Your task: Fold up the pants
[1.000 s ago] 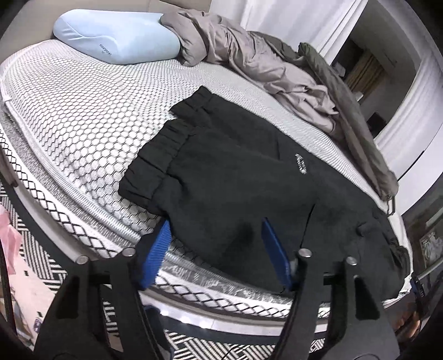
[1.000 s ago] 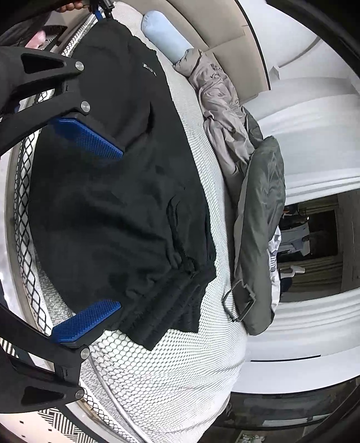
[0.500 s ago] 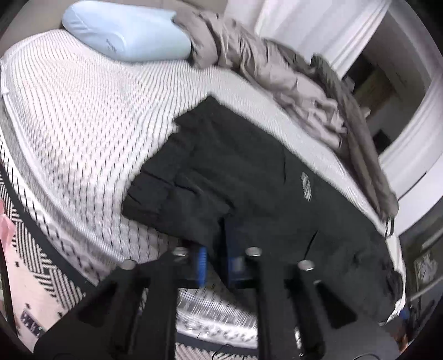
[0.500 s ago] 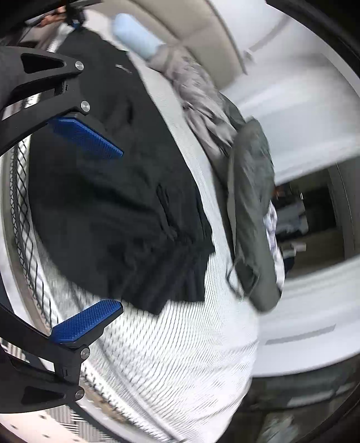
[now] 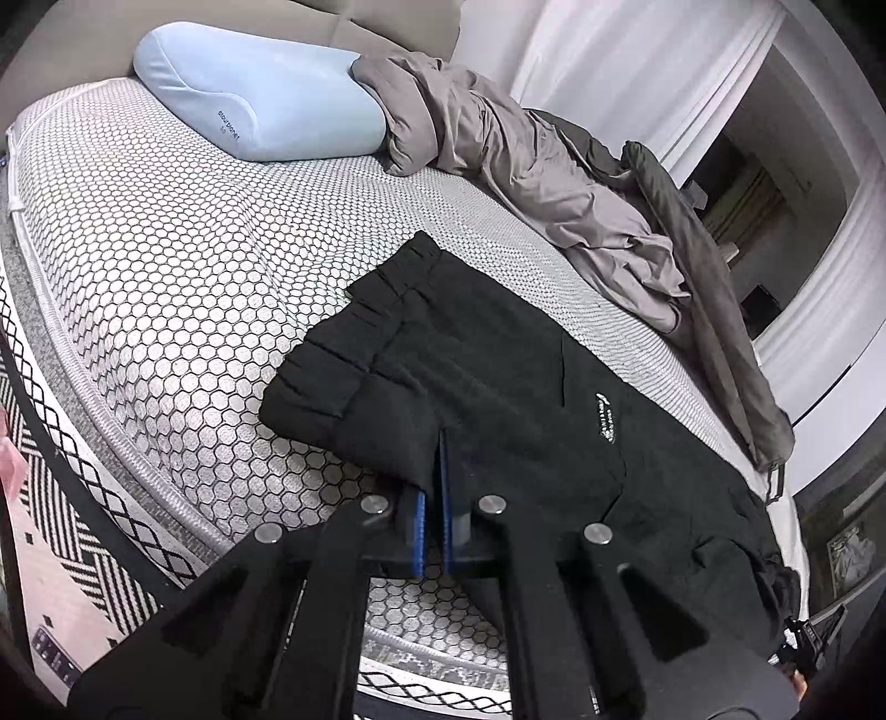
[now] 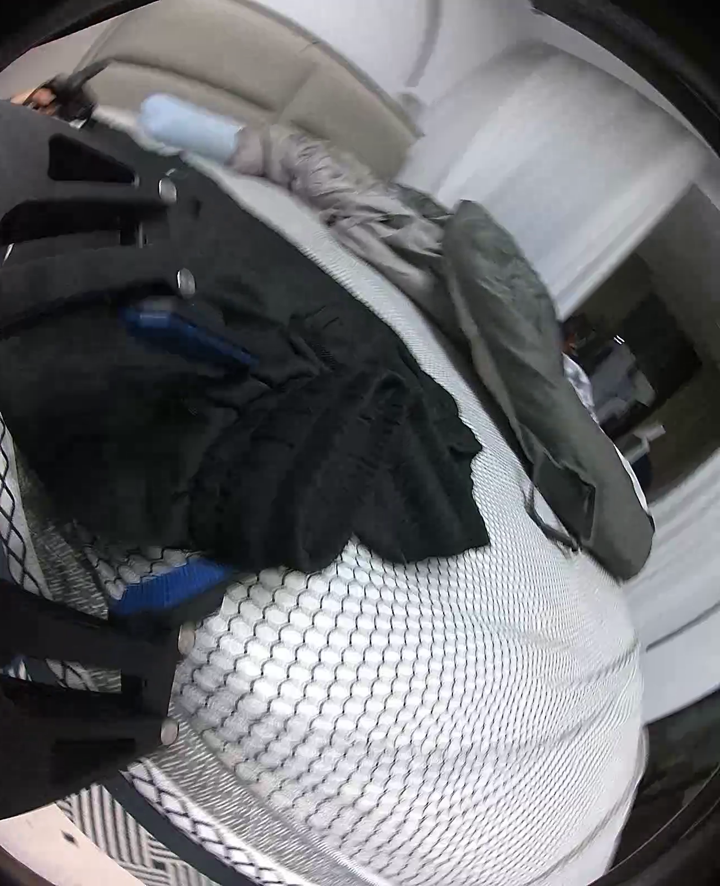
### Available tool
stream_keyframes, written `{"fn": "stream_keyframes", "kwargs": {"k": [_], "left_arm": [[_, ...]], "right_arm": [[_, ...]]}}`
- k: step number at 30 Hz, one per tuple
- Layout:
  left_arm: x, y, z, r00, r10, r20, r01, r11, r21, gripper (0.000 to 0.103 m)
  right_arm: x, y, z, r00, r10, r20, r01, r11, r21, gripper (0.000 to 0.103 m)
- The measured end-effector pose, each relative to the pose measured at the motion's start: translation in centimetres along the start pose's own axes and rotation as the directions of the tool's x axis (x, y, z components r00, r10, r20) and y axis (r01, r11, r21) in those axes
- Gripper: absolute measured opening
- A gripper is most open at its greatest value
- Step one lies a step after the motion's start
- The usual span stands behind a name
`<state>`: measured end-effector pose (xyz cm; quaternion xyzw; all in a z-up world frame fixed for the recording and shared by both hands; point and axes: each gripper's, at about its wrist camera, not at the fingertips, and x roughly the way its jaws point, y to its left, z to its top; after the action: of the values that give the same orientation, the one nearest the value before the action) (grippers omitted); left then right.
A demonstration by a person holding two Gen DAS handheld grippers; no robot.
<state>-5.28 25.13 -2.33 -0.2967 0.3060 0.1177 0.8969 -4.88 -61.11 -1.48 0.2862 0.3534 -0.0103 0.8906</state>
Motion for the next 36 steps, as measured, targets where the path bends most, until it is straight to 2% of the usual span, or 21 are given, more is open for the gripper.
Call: {"fn": "stream_keyframes", "kwargs": {"k": [2, 3, 6, 10, 13, 16, 21, 26, 30, 32, 34, 36], "left_arm": [[0.2, 0.1, -0.3, 1.0, 0.024, -0.018, -0.023, 1.0, 0.021, 0.001], [0.3, 0.3, -0.5, 0.999, 0.032, -0.031, -0.031, 0.999, 0.025, 0.001], [0.3, 1.4, -1.2, 0.997, 0.026, -0.071, -0.026, 1.0, 0.003, 0.001], [0.7, 1.6, -1.1, 0.994, 0.041, -0.098, -0.04, 0.999, 0.01, 0.001], [-0.4, 0.9, 0.0, 0.997, 0.015, -0.071, -0.015, 1.0, 0.007, 0.001], [-1.5, -0.1, 1.7, 0.999, -0.006, -0.045, 0.007, 1.0, 0.019, 0.001], [-0.7, -2.4, 5.5, 1.0, -0.005, -0.026, 0.005, 1.0, 0.03, 0.0], [2.5, -6.0, 10.7, 1.0, 0.013, -0.027, -0.011, 0.997, 0.07, 0.0], [9.0, -9.6, 14.8, 0.994, 0.088, -0.071, -0.079, 0.99, 0.121, 0.0], [13.3, -11.2, 16.2, 0.984, 0.143, -0.104, -0.124, 0.978, 0.167, 0.0], [17.2, -11.9, 16.8, 0.971, 0.182, -0.156, -0.152, 0.971, 0.186, 0.003], [20.3, -11.6, 17.4, 0.961, 0.199, -0.194, -0.168, 0.972, 0.163, 0.026]], "right_arm": [[-1.4, -0.7, -0.3, 0.998, 0.052, 0.021, -0.053, 0.998, 0.042, 0.017], [-2.9, -1.2, -0.6, 0.997, 0.058, 0.046, -0.06, 0.996, 0.061, 0.016], [-6.4, -3.4, -1.3, 0.994, 0.061, 0.093, -0.074, 0.988, 0.139, 0.014], [-6.6, -4.7, -2.1, 0.998, 0.05, 0.047, -0.059, 0.975, 0.212, 0.014], [-7.7, -3.5, -1.4, 0.99, 0.107, 0.091, -0.124, 0.968, 0.218, 0.014], [-8.7, -1.1, 0.3, 0.981, 0.128, 0.145, -0.155, 0.97, 0.189, 0.014], [-8.9, 2.4, 4.9, 0.968, 0.117, 0.221, -0.153, 0.976, 0.155, 0.014], [-4.6, 5.2, 10.8, 0.973, 0.067, 0.219, -0.101, 0.984, 0.147, 0.013], [0.6, 6.9, 16.2, 0.981, 0.014, 0.194, -0.04, 0.991, 0.128, 0.013], [4.2, 7.7, 18.6, 0.985, -0.005, 0.171, -0.019, 0.99, 0.141, 0.015], [8.7, 8.4, 20.8, 0.993, -0.073, 0.095, 0.059, 0.988, 0.143, 0.026], [12.5, 8.7, 22.0, 0.983, -0.171, 0.062, 0.163, 0.979, 0.124, 0.046]]}}
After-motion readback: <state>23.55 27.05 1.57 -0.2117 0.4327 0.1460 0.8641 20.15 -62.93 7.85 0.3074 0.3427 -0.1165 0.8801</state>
